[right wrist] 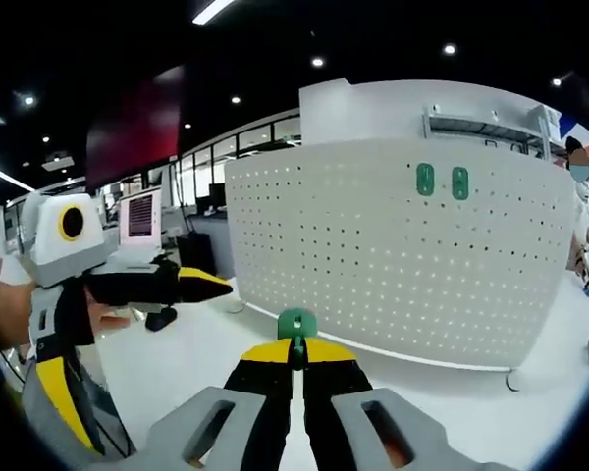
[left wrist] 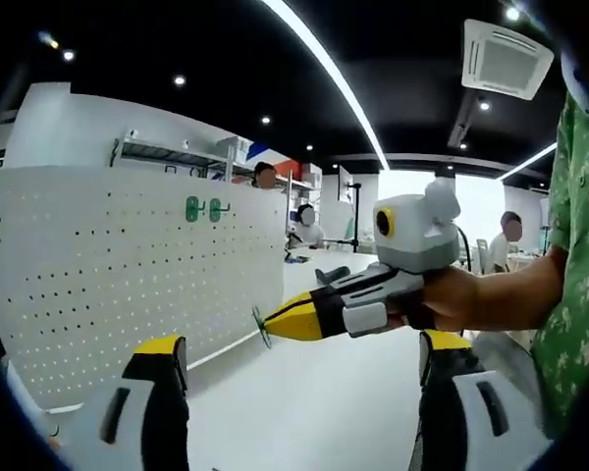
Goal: Insert the hook assembly into the mounting plate slot until the hook locks in place.
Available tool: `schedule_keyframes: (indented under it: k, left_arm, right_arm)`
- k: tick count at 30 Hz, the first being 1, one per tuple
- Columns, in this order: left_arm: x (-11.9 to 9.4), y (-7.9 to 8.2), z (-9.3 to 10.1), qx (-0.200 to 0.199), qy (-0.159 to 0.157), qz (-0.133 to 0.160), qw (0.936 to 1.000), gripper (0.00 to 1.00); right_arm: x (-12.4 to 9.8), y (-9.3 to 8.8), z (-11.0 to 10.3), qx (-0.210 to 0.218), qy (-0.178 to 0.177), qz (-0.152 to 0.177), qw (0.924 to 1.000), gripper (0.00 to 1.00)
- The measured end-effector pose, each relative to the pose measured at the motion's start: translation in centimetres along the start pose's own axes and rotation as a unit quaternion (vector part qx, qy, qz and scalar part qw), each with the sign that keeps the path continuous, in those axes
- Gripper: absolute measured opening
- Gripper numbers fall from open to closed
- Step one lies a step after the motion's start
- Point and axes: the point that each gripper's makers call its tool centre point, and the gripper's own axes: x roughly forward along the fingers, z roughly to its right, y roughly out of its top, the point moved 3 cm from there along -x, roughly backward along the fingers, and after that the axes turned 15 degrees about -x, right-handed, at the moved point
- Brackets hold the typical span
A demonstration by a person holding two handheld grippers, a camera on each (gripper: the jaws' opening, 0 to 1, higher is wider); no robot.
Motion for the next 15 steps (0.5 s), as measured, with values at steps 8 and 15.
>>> schedule_keyframes:
  k: [8,15]
  left_arm:
    - [-0.6,0.0,0.1,0.000,0.000,0.000,1.0000,1.00]
    - [-1.6,0.0,0.4,0.001,-0.001,0.005,1.0000,1.00]
  right_arm:
    - [-0.4,0.6,-0.2,-0.008,-0.019,0.005,0.9998,0.01]
    - [-0.4,0.8,-0.2,-0.007,-0.036,0.011,0.9993,0.01]
